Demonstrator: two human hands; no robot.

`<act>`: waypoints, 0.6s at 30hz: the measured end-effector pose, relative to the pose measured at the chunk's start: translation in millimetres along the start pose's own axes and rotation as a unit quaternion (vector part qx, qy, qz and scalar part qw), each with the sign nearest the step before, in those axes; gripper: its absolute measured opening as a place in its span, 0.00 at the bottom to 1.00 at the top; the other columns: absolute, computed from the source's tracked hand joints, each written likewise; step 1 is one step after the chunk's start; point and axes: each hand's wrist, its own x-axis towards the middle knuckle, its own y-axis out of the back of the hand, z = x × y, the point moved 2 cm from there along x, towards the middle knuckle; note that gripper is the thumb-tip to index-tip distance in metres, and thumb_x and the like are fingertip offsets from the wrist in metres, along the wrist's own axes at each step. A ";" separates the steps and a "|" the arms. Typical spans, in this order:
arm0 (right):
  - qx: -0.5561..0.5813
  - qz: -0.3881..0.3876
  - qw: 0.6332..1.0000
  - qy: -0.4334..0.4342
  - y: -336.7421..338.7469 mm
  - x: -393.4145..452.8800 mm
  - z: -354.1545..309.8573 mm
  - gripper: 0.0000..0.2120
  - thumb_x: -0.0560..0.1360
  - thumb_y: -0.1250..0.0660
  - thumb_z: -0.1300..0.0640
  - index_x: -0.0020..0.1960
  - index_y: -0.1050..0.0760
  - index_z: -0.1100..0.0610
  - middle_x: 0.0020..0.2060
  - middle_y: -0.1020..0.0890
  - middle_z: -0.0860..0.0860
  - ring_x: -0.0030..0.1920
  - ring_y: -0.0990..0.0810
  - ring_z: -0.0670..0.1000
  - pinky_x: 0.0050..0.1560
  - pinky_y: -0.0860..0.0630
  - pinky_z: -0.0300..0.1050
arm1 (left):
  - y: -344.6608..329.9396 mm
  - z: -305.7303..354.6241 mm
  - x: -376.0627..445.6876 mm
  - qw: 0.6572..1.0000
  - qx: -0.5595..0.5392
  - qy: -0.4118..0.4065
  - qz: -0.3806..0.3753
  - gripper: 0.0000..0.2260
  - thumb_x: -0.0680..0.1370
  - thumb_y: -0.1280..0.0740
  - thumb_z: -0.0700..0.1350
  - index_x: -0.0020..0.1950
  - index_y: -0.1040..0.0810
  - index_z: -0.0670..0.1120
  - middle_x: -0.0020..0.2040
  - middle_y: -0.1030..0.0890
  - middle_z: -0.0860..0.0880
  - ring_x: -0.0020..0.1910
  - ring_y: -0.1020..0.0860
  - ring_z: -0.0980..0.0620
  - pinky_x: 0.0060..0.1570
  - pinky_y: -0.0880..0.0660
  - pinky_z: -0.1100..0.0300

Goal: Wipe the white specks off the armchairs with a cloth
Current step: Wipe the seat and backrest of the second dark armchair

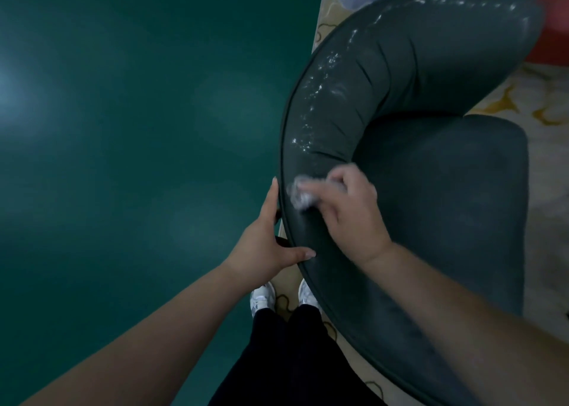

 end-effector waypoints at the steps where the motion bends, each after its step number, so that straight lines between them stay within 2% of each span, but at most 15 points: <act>1: 0.000 0.009 1.000 -0.014 -2.2 19.1 1.1 0.14 0.74 0.35 0.58 0.56 0.18 0.49 0.44 0.28 0.56 0.45 0.26 0.56 0.45 0.26 0.62 | 0.1 1.5 -0.3 1.000 -0.001 0.000 0.002 0.57 0.66 0.20 0.45 0.75 0.62 0.67 0.58 0.33 0.73 0.56 0.21 0.60 0.58 0.24 0.60; 4: 0.024 0.004 0.999 -0.026 -7.1 45.8 7.4 0.15 0.74 0.32 0.62 0.58 0.19 0.49 0.45 0.29 0.55 0.48 0.27 0.55 0.50 0.27 0.60 | 1.1 4.3 -0.7 1.000 -0.006 -0.004 0.006 0.58 0.65 0.20 0.43 0.75 0.61 0.67 0.56 0.34 0.73 0.56 0.20 0.52 0.58 0.23 0.52; 8: 0.036 -0.017 0.999 0.007 -3.1 -15.0 13.1 0.16 0.73 0.31 0.64 0.58 0.19 0.51 0.44 0.30 0.54 0.45 0.27 0.54 0.45 0.26 0.59 | 5.3 6.3 1.6 1.000 -0.028 -0.007 0.009 0.56 0.67 0.20 0.44 0.74 0.60 0.69 0.64 0.33 0.66 0.66 0.26 0.50 0.61 0.24 0.53; 10: 0.038 -0.021 0.999 0.012 -2.0 -33.5 13.7 0.16 0.72 0.31 0.65 0.57 0.19 0.52 0.44 0.29 0.55 0.44 0.27 0.55 0.44 0.26 0.59 | 9.0 9.1 6.3 0.999 -0.040 -0.013 0.008 0.55 0.67 0.21 0.42 0.73 0.59 0.71 0.64 0.33 0.68 0.68 0.28 0.50 0.59 0.23 0.54; 12: 0.029 -0.015 0.999 0.017 -3.0 -17.0 16.2 0.17 0.72 0.31 0.67 0.57 0.19 0.52 0.43 0.29 0.56 0.44 0.27 0.56 0.44 0.26 0.58 | 11.3 11.8 9.2 0.999 -0.040 -0.014 0.006 0.56 0.67 0.21 0.42 0.72 0.59 0.73 0.59 0.34 0.74 0.66 0.26 0.46 0.59 0.23 0.53; 14: 0.031 0.007 0.999 0.008 -6.4 16.2 16.8 0.17 0.73 0.32 0.66 0.57 0.19 0.51 0.43 0.29 0.56 0.45 0.28 0.56 0.47 0.26 0.58 | 12.4 13.5 10.2 0.999 -0.038 -0.015 0.007 0.56 0.66 0.20 0.42 0.69 0.60 0.76 0.58 0.35 0.74 0.65 0.25 0.44 0.59 0.23 0.52; 18: 0.066 0.019 0.997 -0.028 -9.5 50.8 18.7 0.16 0.74 0.32 0.66 0.57 0.19 0.50 0.44 0.31 0.53 0.49 0.28 0.54 0.55 0.27 0.53 | 12.3 12.1 9.7 0.999 -0.037 -0.012 0.015 0.55 0.66 0.20 0.43 0.67 0.59 0.78 0.56 0.35 0.75 0.65 0.25 0.46 0.58 0.23 0.55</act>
